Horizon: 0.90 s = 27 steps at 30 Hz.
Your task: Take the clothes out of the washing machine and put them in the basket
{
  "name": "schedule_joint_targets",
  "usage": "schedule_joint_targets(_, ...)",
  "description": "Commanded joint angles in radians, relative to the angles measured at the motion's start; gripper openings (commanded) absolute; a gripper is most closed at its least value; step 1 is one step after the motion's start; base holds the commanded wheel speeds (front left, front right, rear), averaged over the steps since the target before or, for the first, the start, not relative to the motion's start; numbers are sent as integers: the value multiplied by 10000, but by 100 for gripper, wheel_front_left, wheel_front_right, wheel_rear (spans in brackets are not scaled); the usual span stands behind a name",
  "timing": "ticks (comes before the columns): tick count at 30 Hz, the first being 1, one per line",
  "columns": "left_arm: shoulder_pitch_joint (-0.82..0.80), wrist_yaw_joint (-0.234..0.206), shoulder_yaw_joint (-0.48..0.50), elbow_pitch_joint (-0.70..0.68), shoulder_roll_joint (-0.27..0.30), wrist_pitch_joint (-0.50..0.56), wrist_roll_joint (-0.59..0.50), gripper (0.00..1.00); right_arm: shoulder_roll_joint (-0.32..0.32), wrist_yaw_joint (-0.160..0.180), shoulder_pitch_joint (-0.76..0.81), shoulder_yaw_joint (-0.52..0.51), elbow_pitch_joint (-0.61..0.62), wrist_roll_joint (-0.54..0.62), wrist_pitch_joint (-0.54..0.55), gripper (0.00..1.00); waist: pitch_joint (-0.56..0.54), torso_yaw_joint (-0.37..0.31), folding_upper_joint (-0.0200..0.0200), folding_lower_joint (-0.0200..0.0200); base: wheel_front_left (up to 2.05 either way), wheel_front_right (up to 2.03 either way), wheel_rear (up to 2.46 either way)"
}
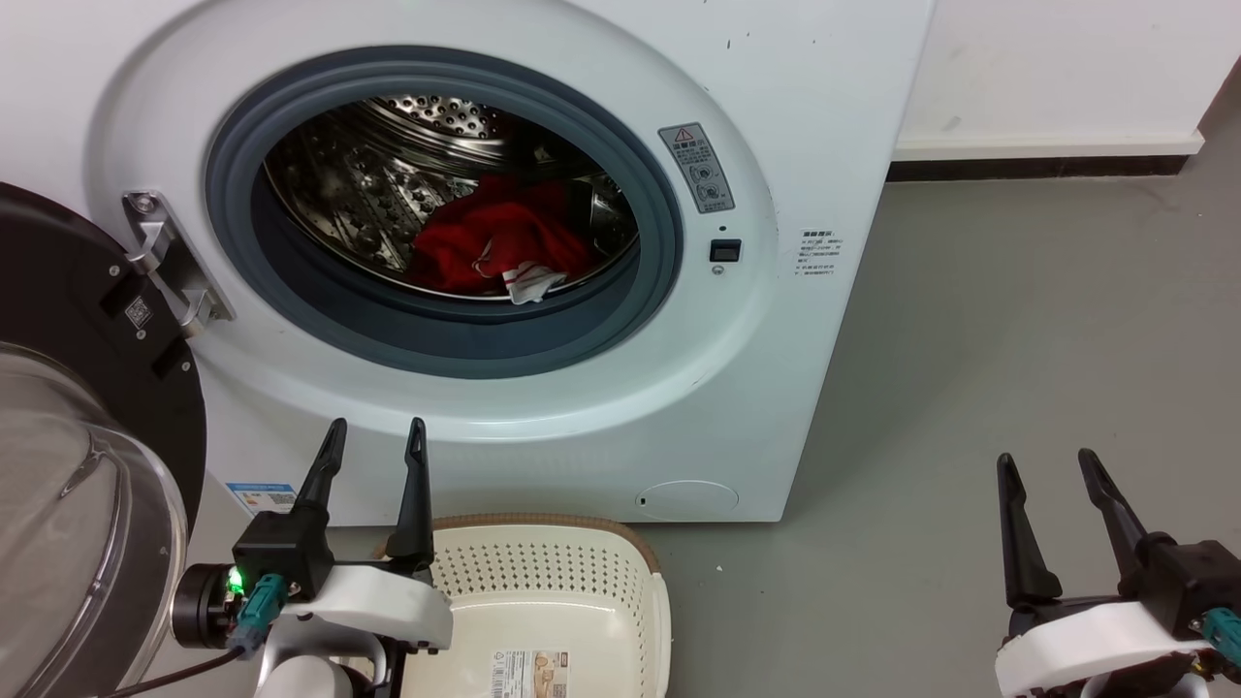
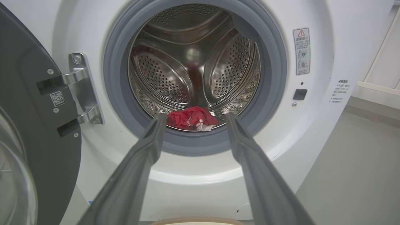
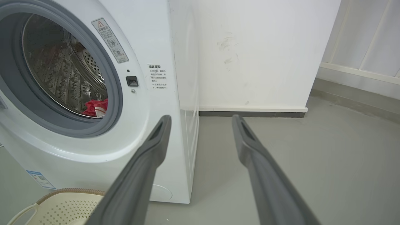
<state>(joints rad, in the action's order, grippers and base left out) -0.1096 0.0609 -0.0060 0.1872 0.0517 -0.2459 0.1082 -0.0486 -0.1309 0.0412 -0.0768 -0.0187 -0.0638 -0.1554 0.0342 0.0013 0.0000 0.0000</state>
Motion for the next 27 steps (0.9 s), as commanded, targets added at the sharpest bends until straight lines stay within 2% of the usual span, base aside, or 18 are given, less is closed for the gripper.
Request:
schedule_joint_targets(1, -136, -36, 6, 17, 35, -54, -146, 100, -29, 3, 72, -7, 72, 194, -80, 100, 5, -4, 0, 0, 0, 0, 0)
schedule_joint_targets(8, -97, -144, 32, 176, 25, -219, -660, 100, -28, 3, 119, -16, 72, 734, -214, 100, 11, -15, 0, 0, 0, 0, 0)
schedule_joint_targets(27, -132, -122, 145, 457, 8, -198, -499, 100, -26, 3, 36, 1, -140, 447, -226, 100, -53, 3, 0, 0, 0, 0, 0)
